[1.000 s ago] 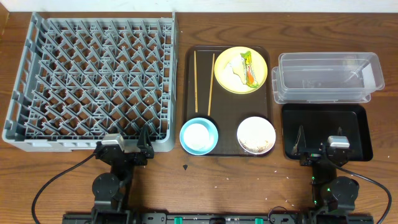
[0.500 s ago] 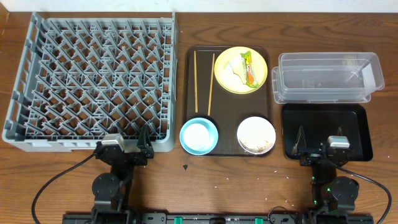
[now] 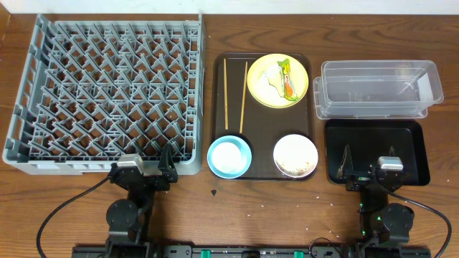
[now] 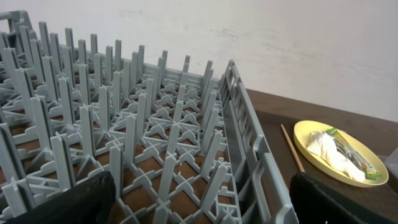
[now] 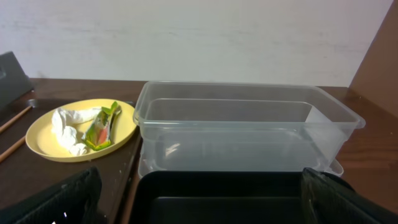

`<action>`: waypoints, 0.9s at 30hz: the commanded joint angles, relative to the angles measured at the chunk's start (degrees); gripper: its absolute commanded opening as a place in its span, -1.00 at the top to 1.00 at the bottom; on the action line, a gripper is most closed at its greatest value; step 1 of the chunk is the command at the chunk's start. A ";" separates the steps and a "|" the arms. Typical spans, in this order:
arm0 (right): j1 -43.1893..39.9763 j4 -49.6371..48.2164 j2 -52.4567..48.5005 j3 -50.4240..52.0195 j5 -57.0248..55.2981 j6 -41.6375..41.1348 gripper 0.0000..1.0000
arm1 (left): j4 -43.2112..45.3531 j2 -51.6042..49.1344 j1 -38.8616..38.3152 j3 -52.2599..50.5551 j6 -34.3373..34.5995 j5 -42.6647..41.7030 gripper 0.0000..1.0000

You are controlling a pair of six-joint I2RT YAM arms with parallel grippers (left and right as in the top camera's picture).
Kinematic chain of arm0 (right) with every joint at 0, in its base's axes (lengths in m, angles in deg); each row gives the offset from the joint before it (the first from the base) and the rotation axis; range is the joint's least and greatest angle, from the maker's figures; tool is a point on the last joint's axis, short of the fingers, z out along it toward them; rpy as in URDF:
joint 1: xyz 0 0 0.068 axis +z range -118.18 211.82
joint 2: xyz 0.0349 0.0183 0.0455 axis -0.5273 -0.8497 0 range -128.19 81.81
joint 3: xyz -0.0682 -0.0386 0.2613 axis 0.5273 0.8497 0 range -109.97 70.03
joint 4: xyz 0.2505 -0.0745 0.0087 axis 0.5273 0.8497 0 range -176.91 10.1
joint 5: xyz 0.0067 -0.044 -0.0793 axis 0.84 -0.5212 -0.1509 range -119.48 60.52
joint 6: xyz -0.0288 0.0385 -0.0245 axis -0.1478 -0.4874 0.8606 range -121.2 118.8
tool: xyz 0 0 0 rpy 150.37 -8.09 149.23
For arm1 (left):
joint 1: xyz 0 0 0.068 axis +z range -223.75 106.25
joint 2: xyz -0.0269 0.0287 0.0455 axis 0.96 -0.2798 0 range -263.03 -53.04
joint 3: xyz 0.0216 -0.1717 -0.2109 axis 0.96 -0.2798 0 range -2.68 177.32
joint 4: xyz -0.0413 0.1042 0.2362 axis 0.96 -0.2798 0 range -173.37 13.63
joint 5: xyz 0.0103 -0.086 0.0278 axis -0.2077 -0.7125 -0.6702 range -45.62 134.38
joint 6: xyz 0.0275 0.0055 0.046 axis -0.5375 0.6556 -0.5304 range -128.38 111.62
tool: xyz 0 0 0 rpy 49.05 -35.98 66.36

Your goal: Sort waste into correct bins and load items into the dishwasher

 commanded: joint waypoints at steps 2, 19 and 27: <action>-0.04 0.20 0.31 0.13 0.07 0.48 -0.99 | -2.29 0.09 -0.13 -0.72 -0.31 -0.15 -0.81; -0.04 -1.14 0.31 0.13 5.38 -3.91 -0.99 | 5.92 0.09 -0.13 -0.61 -0.28 -11.15 -0.81; -0.04 -4.76 -0.50 -5.81 20.28 -6.86 -0.99 | 5.79 -2.97 -0.13 7.96 -0.33 -12.41 -0.81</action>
